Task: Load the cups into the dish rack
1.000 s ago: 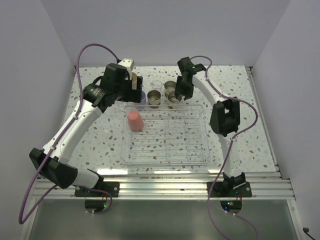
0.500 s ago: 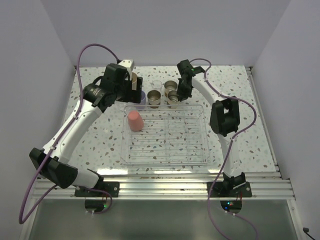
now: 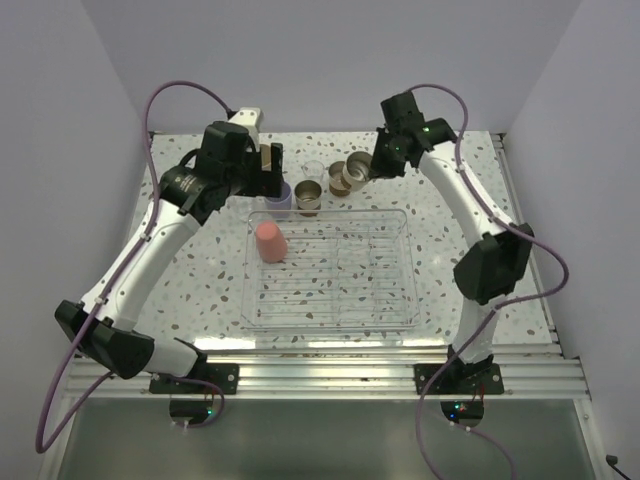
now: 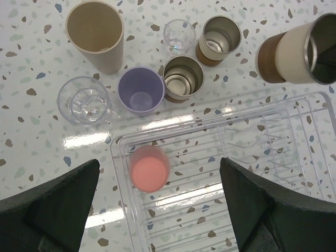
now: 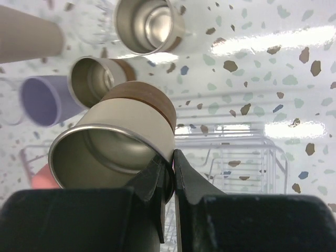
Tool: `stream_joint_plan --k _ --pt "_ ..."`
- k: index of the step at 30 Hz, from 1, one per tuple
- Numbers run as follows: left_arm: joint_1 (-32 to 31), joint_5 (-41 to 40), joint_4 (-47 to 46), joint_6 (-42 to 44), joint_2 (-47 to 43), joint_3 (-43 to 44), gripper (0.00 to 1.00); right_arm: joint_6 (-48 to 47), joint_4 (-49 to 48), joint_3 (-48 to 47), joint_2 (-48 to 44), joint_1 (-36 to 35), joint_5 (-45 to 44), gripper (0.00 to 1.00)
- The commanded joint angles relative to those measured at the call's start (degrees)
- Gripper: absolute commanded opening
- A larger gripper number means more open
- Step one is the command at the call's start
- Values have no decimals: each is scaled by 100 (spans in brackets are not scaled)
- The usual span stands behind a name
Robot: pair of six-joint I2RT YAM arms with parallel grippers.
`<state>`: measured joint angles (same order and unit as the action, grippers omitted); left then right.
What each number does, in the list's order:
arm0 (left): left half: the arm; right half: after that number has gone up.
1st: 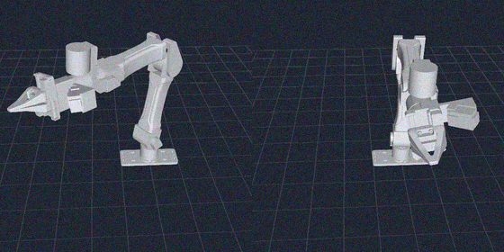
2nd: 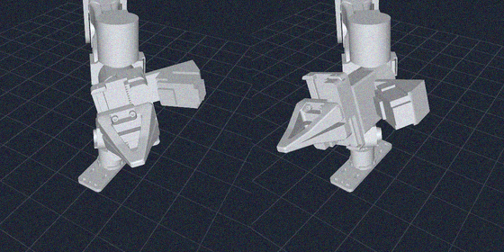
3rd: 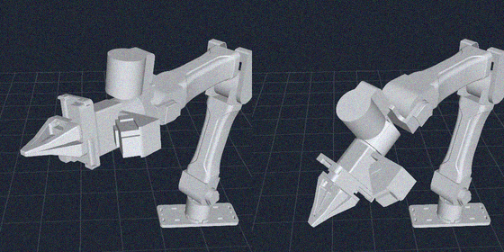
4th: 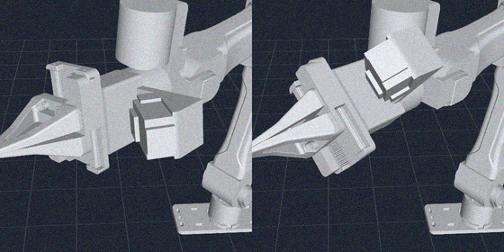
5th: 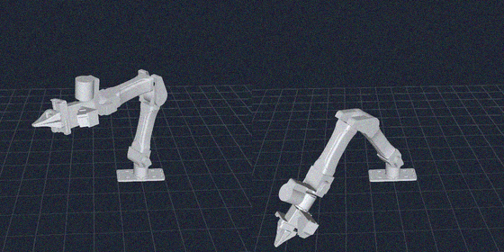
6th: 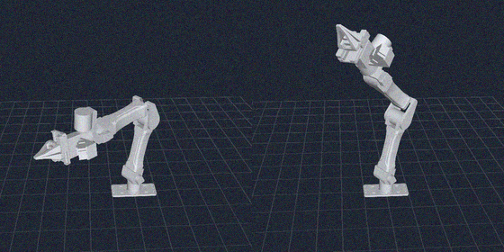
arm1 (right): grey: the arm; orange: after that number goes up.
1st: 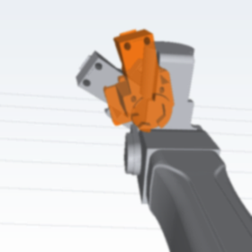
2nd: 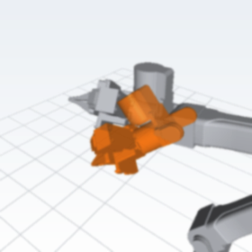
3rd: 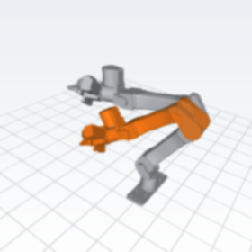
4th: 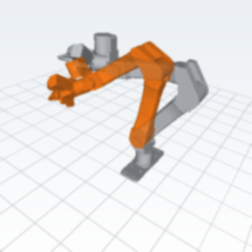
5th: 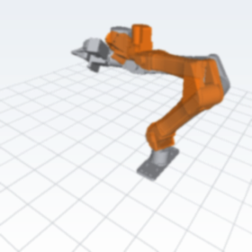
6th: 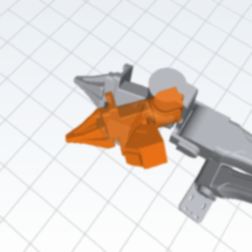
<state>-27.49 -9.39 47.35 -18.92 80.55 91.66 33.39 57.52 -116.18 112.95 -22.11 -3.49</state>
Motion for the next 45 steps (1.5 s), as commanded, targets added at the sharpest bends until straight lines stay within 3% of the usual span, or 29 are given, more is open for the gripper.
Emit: stream_joint_plan --k 1,10,17,22,24,26,29,37,45 --pt "24 147 -568 -112 -330 -51 100 -8 -135 279 -922 -13 330 0" --pt "50 1798 -1403 -543 -154 -122 100 430 -1082 1604 -2765 -4 2122 0" --pt "94 3512 -2983 -999 -206 -384 100 2118 -4192 3285 -4166 75 3397 0" --pt "340 4672 -4153 -1780 -504 -973 100 2672 -5012 3532 -4263 119 4012 0" --pt "559 5172 -5144 -2393 -628 -1465 100 2883 -5469 3611 -4298 137 4145 0" --pt "752 5385 -6039 -2791 -804 -1931 100 3191 -5924 3751 -4298 137 4294 0" --pt "850 5632 -6676 -3267 -892 -2204 100 3586 -6470 3936 -4272 128 4400 0" --pt "850 5729 -6774 -3381 -945 -2345 100 3816 -6762 3892 -4097 128 4523 0" --pt "850 5922 -7688 -3961 -866 -2451 100 3833 -6771 3901 -4044 110 4550 0"
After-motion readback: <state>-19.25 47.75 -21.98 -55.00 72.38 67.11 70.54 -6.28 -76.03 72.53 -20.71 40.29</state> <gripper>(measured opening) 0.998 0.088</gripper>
